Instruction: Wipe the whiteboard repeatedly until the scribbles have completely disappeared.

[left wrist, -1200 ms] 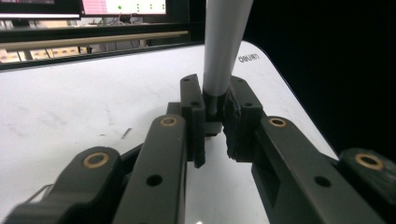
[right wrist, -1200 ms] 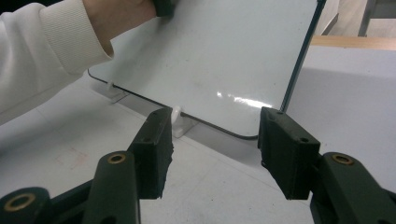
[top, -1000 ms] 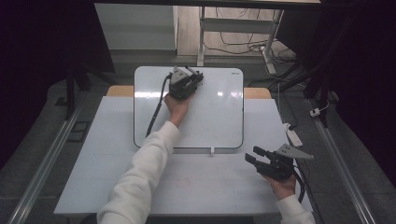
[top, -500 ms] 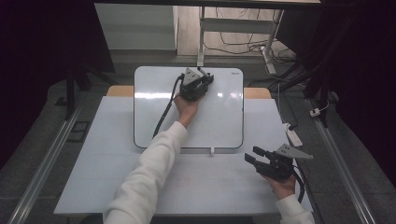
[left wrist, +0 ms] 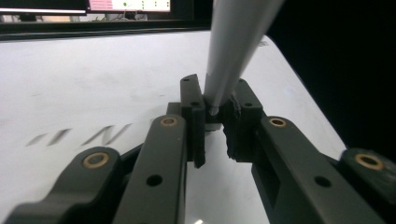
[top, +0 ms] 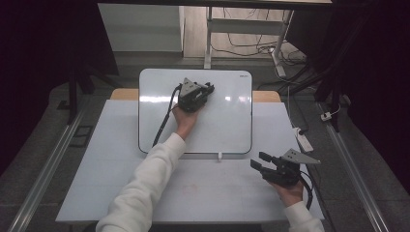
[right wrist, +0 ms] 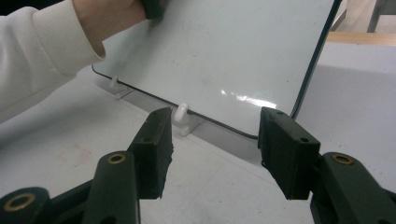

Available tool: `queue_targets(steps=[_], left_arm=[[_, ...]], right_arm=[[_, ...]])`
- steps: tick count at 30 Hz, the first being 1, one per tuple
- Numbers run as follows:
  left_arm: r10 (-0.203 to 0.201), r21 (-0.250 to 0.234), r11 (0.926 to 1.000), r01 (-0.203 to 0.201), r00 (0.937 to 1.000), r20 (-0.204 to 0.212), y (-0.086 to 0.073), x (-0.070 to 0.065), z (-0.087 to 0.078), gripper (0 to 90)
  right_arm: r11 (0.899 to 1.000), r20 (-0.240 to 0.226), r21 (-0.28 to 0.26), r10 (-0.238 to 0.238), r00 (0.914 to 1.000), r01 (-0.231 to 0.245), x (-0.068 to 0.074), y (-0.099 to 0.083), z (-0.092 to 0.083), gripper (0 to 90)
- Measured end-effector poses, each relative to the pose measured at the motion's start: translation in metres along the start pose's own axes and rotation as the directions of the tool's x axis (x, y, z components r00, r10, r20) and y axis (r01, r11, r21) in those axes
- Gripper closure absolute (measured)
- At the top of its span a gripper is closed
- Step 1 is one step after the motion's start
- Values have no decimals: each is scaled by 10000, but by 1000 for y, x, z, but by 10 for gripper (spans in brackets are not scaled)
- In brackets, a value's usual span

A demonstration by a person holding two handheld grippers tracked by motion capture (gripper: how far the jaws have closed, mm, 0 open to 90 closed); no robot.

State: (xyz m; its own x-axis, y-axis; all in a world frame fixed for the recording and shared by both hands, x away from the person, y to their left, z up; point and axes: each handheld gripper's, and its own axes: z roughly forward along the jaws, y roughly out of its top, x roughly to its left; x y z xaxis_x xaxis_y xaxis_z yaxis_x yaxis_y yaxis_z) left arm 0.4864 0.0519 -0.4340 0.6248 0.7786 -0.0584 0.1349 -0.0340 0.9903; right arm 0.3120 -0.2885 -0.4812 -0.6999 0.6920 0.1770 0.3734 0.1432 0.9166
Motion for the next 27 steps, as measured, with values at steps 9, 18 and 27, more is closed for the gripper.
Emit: queue_targets(steps=[9, 18, 27], left_arm=[[-116, -96, 9999, 112, 9991, -413, 6, 19, -12, 782], [218, -76, 9997, -221, 9991, -368, 6, 5, 1, 783], [-247, -302, 9993, 216, 9939, -1076, 13, 46, -28, 783]], right_arm=[[10000, -30, 1, 15, 10000, -15, -2, 0, 1, 448], [10000, 14, -97, 21, 10000, -21, -1, 1, -2, 448], [10000, -43, -75, 17, 10000, -17, -2, 0, -1, 448]])
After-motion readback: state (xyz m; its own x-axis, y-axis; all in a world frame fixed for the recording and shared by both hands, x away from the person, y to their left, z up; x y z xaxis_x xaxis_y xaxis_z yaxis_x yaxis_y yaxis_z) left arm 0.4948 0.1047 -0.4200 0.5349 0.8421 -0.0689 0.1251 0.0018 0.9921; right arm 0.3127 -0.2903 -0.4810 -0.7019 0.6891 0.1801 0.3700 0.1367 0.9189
